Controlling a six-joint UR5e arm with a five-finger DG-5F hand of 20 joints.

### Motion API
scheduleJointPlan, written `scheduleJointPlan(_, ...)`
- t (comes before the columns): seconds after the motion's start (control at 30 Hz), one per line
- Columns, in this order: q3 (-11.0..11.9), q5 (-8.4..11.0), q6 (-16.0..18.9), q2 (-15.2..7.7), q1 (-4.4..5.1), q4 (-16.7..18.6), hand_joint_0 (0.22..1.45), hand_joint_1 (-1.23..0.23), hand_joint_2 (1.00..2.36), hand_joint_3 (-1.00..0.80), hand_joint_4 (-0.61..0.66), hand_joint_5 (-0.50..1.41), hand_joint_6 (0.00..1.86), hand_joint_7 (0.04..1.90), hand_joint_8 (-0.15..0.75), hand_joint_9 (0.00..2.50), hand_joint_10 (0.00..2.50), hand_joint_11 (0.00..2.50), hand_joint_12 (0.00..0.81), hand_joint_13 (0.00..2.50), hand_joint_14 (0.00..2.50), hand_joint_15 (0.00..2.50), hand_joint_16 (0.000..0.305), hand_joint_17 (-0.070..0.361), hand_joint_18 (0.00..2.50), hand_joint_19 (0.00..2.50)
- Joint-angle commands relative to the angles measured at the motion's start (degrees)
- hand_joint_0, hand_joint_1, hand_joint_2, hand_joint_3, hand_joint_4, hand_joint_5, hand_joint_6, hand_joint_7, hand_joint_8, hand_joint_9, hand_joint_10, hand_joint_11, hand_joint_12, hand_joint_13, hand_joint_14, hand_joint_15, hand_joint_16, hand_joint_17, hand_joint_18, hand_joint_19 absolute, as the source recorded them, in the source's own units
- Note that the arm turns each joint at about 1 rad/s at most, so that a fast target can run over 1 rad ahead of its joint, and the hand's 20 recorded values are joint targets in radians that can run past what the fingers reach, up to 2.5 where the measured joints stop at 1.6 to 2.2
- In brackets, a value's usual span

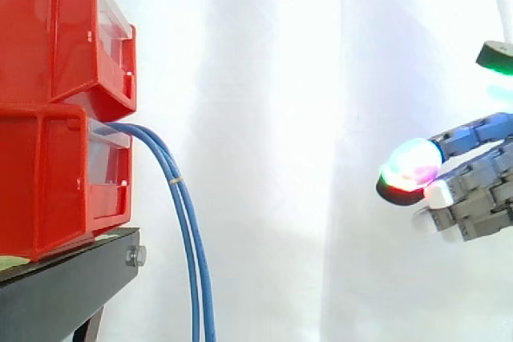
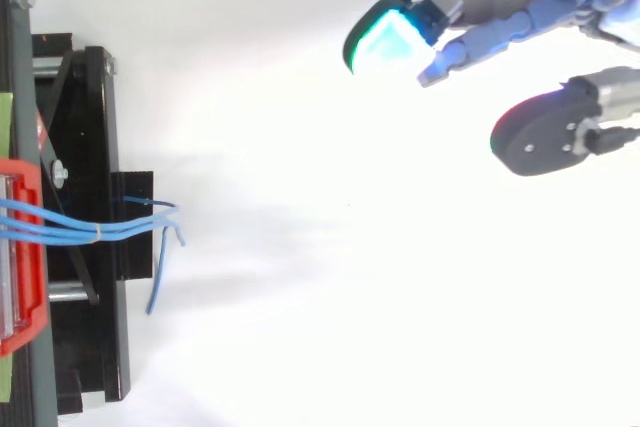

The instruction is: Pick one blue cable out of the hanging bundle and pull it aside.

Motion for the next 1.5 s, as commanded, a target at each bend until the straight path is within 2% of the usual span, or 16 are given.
scheduleJointPlan(0.0,0.0,0.8,-0.4,-2.6,0.09,3.1,0.5,-0.63,1.0,-0.44,0.16,-0.2,0.5,0.68,0.207,0.55,0.0,0.0,0.242,0.28,0.0,0.0,0.027,0.06,0.08,0.0)
scheduleJointPlan(0.07,0.0,1.15,-0.4,-3.4,0.0,3.9,0.5,-0.63,1.0,-0.44,0.17,-0.2,0.5,0.7,0.207,0.55,0.0,0.0,0.255,0.28,0.0,0.0,0.03,0.068,0.08,0.0)
scheduleJointPlan(0.1,0.0,1.15,-0.5,-4.0,0.0,4.9,0.5,-0.63,1.0,-0.45,0.17,-0.2,0.5,0.71,0.205,0.58,0.0,0.06,0.306,0.31,0.0,0.0,0.049,0.11,0.15,0.0)
scheduleJointPlan(0.17,0.1,1.68,-0.8,-4.8,0.17,7.3,0.5,-0.64,1.0,-0.45,0.16,-0.2,0.5,0.73,0.213,0.58,0.01,0.18,0.367,0.35,0.0,0.02,0.063,0.143,0.24,0.0)
scheduleJointPlan(0.2,0.1,1.85,-1.1,-5.2,0.17,7.9,0.49,-0.64,1.01,-0.45,0.16,-0.2,0.5,0.75,0.231,0.57,0.01,0.33,0.415,0.44,0.0,0.07,0.071,0.16,0.34,0.01)
scheduleJointPlan(0.23,0.1,2.03,-1.4,-5.4,0.26,8.6,0.49,-0.65,1.0,-0.45,0.16,-0.2,0.5,0.77,0.24,0.57,0.01,0.44,0.42,0.47,0.0,0.11,0.074,0.167,0.41,0.05)
scheduleJointPlan(0.37,0.2,3.08,-2.3,-7.0,0.44,11.6,0.49,-0.65,1.0,-0.45,0.17,-0.2,0.5,0.81,0.262,0.55,0.01,0.66,0.396,0.53,0.01,0.28,0.066,0.149,0.46,0.12)
scheduleJointPlan(0.47,0.4,3.61,-2.4,-8.2,0.61,13.3,0.49,-0.67,1.0,-0.45,0.17,-0.2,0.5,0.81,0.269,0.5,0.01,0.69,0.393,0.54,0.01,0.33,0.057,0.129,0.49,0.14)
scheduleJointPlan(0.63,4.8,3.52,-1.6,-11.8,0.61,12.4,0.49,-0.68,1.0,-0.45,0.18,-0.2,0.5,0.81,0.279,0.48,0.01,0.69,0.36,0.59,0.01,0.34,0.042,0.095,0.53,0.09)
scheduleJointPlan(0.77,6.8,3.44,-1.2,-13.5,0.88,11.3,0.5,-0.68,1.0,-0.45,0.2,-0.19,0.5,0.83,0.284,0.48,0.01,0.73,0.337,0.61,0.01,0.34,0.038,0.086,0.54,0.04)
scheduleJointPlan(0.83,8.7,3.35,-1.1,-15.5,1.23,11.3,0.5,-0.68,1.0,-0.45,0.2,-0.19,0.5,0.84,0.29,0.51,0.01,0.78,0.328,0.62,0.01,0.34,0.037,0.083,0.54,0.02)
scheduleJointPlan(0.9,9.7,3.08,-0.8,-16.2,1.23,11.2,0.5,-0.69,1.0,-0.45,0.2,-0.19,0.5,0.85,0.29,0.51,0.01,0.79,0.327,0.61,0.01,0.34,0.036,0.081,0.53,0.0)
scheduleJointPlan(0.93,11.4,2.56,0.1,-17.9,1.14,11.1,0.5,-0.69,1.0,-0.45,0.2,-0.19,0.5,0.85,0.29,0.51,0.01,0.79,0.325,0.61,0.01,0.33,0.036,0.08,0.51,0.0)
scheduleJointPlan(1.0,12.8,2.03,1.2,-19.0,1.14,10.9,0.5,-0.69,1.0,-0.45,0.2,-0.19,0.5,0.85,0.291,0.51,0.01,0.79,0.318,0.56,0.01,0.31,0.035,0.079,0.48,0.0)
scheduleJointPlan(1.23,15.3,2.03,0.5,-21.2,1.58,11.6,0.5,-0.69,1.0,-0.45,0.2,-0.19,0.5,0.85,0.282,0.48,0.01,0.72,0.313,0.5,0.01,0.27,0.034,0.078,0.39,0.0)
scheduleJointPlan(1.47,15.3,2.56,-1.7,-21.3,2.37,12.7,0.5,-0.7,1.0,-0.45,0.21,-0.19,0.5,0.85,0.284,0.51,0.01,0.72,0.314,0.5,0.01,0.27,0.034,0.077,0.37,0.0)
